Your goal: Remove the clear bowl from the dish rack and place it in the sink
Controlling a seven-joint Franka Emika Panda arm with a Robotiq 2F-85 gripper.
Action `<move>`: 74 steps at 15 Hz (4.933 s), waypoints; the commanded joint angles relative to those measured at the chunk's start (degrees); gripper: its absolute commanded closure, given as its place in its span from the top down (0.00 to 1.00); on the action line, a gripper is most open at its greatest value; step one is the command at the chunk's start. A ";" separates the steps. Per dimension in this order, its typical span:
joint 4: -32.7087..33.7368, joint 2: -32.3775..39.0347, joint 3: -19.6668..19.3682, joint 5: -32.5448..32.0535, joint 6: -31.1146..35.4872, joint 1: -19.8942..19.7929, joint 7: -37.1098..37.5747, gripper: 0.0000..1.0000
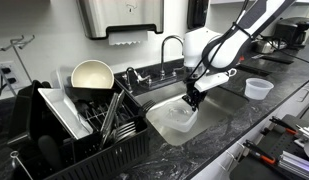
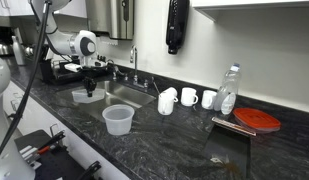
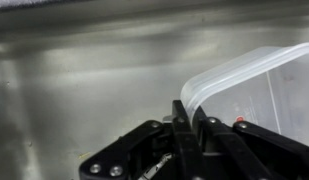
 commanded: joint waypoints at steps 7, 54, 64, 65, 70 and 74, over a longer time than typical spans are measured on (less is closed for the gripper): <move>8.94 10.79 -5.20 -5.22 -1.86 2.94 -3.86 0.03; -5.16 -21.28 5.07 -0.07 -3.80 4.15 -3.43 1.00; -5.16 -21.28 5.08 -0.07 -3.80 4.15 -3.43 1.00; -5.16 -21.28 5.08 -0.07 -3.80 4.15 -3.43 1.00; -5.16 -21.28 5.08 -0.07 -3.80 4.15 -3.43 1.00; -5.16 -21.28 5.08 -0.07 -3.80 4.15 -3.43 1.00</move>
